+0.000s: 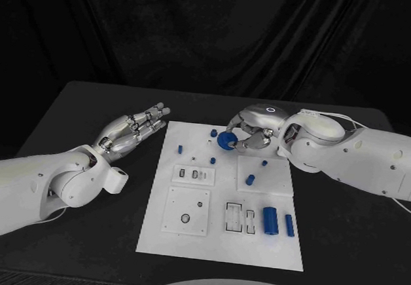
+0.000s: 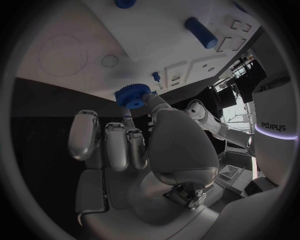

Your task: Assemble the parts on the task board

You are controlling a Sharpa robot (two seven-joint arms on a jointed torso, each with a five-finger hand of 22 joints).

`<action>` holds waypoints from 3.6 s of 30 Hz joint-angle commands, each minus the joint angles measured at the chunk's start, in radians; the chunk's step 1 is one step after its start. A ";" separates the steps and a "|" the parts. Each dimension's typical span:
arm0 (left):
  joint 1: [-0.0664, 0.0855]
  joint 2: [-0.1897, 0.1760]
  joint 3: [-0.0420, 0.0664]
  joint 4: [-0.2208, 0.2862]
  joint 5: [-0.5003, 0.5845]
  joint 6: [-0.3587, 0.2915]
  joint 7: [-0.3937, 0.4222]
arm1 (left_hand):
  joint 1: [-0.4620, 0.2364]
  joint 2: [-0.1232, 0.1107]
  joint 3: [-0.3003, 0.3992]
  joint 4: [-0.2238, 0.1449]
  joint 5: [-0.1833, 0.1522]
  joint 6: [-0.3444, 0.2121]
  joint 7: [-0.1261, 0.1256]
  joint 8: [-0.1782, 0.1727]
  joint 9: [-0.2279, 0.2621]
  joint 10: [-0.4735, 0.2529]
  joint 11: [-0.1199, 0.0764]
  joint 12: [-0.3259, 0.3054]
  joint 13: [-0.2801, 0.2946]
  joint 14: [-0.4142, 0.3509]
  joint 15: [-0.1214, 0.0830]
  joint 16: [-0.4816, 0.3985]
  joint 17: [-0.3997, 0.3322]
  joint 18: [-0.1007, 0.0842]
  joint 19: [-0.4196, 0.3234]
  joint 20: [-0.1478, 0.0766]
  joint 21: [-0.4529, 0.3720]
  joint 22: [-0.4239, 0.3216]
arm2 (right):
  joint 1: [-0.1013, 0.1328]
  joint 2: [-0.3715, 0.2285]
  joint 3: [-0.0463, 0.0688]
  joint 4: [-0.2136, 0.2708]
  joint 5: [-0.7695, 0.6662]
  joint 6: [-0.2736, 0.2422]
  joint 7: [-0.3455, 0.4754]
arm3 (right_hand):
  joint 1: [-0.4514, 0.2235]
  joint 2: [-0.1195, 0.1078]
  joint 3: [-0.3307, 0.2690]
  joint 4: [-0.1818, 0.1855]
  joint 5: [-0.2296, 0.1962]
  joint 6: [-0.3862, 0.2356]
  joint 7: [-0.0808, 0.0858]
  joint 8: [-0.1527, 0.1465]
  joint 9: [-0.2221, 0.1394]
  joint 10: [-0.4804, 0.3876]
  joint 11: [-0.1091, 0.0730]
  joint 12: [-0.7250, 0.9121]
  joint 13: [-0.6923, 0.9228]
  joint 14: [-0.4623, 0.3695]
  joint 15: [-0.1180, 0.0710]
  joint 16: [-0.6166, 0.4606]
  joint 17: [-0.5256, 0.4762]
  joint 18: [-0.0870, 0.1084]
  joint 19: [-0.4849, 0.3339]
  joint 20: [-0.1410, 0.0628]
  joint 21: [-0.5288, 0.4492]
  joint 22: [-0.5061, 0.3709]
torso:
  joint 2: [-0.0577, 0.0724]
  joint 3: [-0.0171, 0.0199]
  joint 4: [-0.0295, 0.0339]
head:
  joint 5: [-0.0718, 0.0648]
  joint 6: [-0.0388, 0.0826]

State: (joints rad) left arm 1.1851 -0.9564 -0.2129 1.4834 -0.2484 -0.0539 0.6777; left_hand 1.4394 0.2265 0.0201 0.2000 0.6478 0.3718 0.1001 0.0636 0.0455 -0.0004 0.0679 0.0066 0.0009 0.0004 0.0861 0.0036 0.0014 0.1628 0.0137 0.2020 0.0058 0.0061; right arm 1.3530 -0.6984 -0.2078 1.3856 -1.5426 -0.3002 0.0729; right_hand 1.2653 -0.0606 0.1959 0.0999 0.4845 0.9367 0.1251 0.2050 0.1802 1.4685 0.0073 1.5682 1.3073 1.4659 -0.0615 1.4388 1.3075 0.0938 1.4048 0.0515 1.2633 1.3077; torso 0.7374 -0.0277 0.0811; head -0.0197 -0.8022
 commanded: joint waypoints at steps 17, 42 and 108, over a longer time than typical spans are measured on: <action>0.002 0.015 0.001 -0.003 0.000 0.020 0.140 | -0.013 0.001 0.013 -0.001 0.001 0.000 0.005 0.006 0.001 0.000 0.008 -0.007 -0.001 0.000 0.008 -0.004 -0.001 0.018 0.000 0.013 0.004 0.002 | -0.003 0.139 0.001 -0.126 -0.003 0.058 -0.010 | -0.003 -0.004 0.016 0.002 0.014 0.025 -0.027 -0.019 0.111 0.102 0.009 0.003 0.263 0.076 0.009 0.006 0.123 -0.016 0.005 0.004 0.000 0.049 | -0.001 -0.0003 0.0025 | -0.006 -0.004; 0.002 0.027 0.001 -0.014 0.000 0.034 0.133 | -0.014 0.002 0.017 -0.002 0.000 -0.001 0.006 0.006 0.001 0.000 0.011 -0.007 -0.001 0.000 0.009 -0.004 -0.001 0.018 0.000 0.016 0.004 0.002 | -0.017 0.182 0.001 -0.163 -0.012 0.103 -0.031 | -0.024 -0.016 0.044 0.000 -0.102 -0.154 -0.019 -0.144 0.024 0.102 0.000 0.003 0.263 0.060 0.003 -0.038 0.078 0.000 -0.034 0.002 -0.081 0.016 | -0.001 0.0019 -0.0014 | -0.005 -0.010; 0.001 0.010 0.001 -0.013 0.033 0.038 0.128 | -0.018 0.000 0.035 -0.008 0.000 0.018 0.012 0.013 0.003 0.000 0.017 -0.007 -0.001 0.000 0.015 -0.004 -0.001 0.019 0.001 0.021 0.005 0.002 | 0.027 -0.234 0.000 0.141 -0.012 -0.023 -0.076 | -0.047 0.001 0.071 -0.007 -0.247 -0.078 -0.036 -0.120 -0.009 0.032 -0.013 -0.064 0.185 0.044 -0.006 -0.089 0.031 0.011 -0.053 -0.006 -0.169 0.008 | -0.001 0.0020 -0.0033 | -0.005 -0.012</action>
State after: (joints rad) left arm 1.1851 -0.9487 -0.2131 1.4682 -0.2228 -0.0206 0.6779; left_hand 1.4313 0.2269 0.0507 0.1914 0.6478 0.3826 0.1109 0.0714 0.0480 0.0019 0.0773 0.0066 0.0015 0.0004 0.0932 0.0036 0.0015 0.1623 0.0135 0.2160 0.0058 0.0070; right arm 1.3782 -0.9161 -0.2072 1.5087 -1.5484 -0.2927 0.0400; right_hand 1.2272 -0.0618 0.2727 0.0940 0.2426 0.8643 0.0893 0.0884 0.1719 1.4650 0.0035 1.5074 1.3075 1.4659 -0.0616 1.3558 1.3073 0.0939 1.3578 0.0448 1.0977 1.3076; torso 0.7357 -0.0254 0.0765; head -0.0218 -0.8143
